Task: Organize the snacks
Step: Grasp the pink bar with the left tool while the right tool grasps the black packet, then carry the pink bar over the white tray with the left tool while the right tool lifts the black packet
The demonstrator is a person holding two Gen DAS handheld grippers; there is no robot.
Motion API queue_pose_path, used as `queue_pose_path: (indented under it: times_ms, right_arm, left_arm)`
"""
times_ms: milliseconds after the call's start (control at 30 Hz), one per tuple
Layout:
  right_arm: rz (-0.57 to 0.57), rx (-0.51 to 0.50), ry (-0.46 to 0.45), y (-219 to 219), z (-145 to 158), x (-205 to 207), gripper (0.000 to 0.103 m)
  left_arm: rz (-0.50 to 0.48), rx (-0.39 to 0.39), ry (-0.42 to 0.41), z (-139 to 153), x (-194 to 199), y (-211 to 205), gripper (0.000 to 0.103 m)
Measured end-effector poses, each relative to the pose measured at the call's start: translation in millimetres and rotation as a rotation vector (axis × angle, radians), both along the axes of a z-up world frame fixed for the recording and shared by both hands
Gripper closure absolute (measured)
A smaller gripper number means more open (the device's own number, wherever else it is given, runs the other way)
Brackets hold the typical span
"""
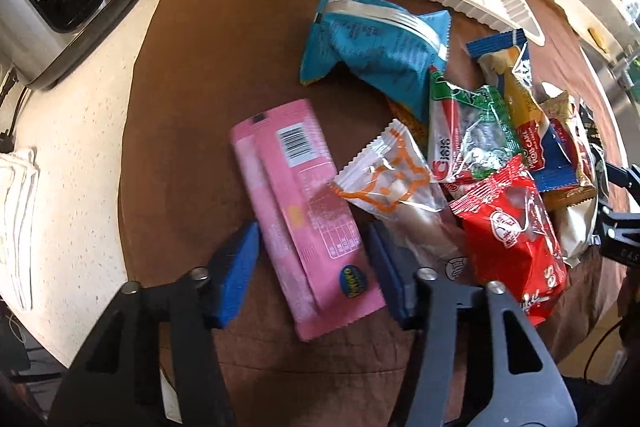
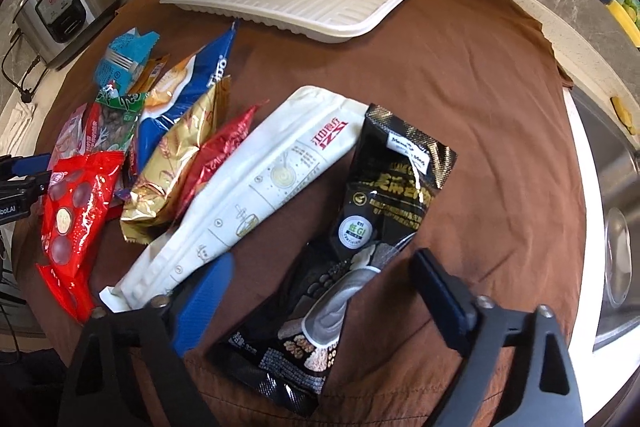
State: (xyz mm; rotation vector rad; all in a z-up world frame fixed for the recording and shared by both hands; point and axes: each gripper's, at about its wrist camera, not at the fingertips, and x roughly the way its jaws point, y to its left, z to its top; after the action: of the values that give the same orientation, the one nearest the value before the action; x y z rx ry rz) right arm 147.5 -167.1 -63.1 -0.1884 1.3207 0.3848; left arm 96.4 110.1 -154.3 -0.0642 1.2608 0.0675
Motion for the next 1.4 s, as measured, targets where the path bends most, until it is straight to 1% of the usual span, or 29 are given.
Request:
queue_pose_path:
  times_ms: [67, 133, 167, 267, 333, 367, 400, 467, 633, 767, 933, 1133, 1333, 1400]
  right_arm:
    - [-0.010, -0.003, -0.014, -2, 4, -2, 0.049]
    - [-0.016, 0.008, -0.019, -5, 6, -4, 0.057]
    - [-0.016, 0.009, -0.024, -6, 6, -5, 0.061]
    - [-0.016, 0.021, -0.025, -12, 7, -6, 0.067]
    - [-0.025, 0.037, -0.022, -14, 8, -6, 0.069]
    - [-0.031, 0.048, -0.021, -17, 8, -6, 0.071]
    - [-0.040, 0.060, -0.020, -20, 9, -6, 0.072]
    - [-0.053, 0.084, -0.009, -24, 10, -6, 0.075]
    - [-0.092, 0.149, -0.008, -37, 16, -5, 0.077]
    - [-0.117, 0.195, -0.005, -44, 19, -4, 0.078]
    - [-0.148, 0.256, 0.011, -51, 24, -3, 0.078]
    - [-0.159, 0.306, 0.015, -57, 31, 0, 0.078]
    - [-0.162, 0.350, 0.011, -63, 40, 5, 0.078]
    - [-0.166, 0.380, 0.026, -66, 42, 9, 0.078]
  left_arm:
    - [-0.004, -0.001, 0.000, -1, 6, 3, 0.057]
    - [-0.005, 0.000, 0.001, -2, 13, 7, 0.058]
    - [-0.005, -0.001, 0.000, -2, 13, 10, 0.058]
    - [-0.006, -0.002, -0.005, -4, 15, 16, 0.060]
    - [-0.002, -0.003, -0.007, -1, 8, 9, 0.061]
    - [-0.001, -0.005, -0.009, 3, -3, 0, 0.064]
    - [0.000, -0.009, -0.010, 7, -12, -9, 0.066]
    - [-0.001, -0.040, -0.011, 9, -16, -7, 0.070]
    - [0.009, -0.137, -0.016, 11, -22, 1, 0.074]
    - [0.028, -0.182, -0.009, 11, -23, 10, 0.075]
    - [0.022, -0.198, -0.024, 16, -27, 13, 0.076]
    - [0.019, -0.201, -0.045, 29, -32, 15, 0.076]
    - [0.024, -0.199, -0.076, 50, -37, 17, 0.076]
    - [0.021, -0.197, -0.088, 56, -37, 15, 0.076]
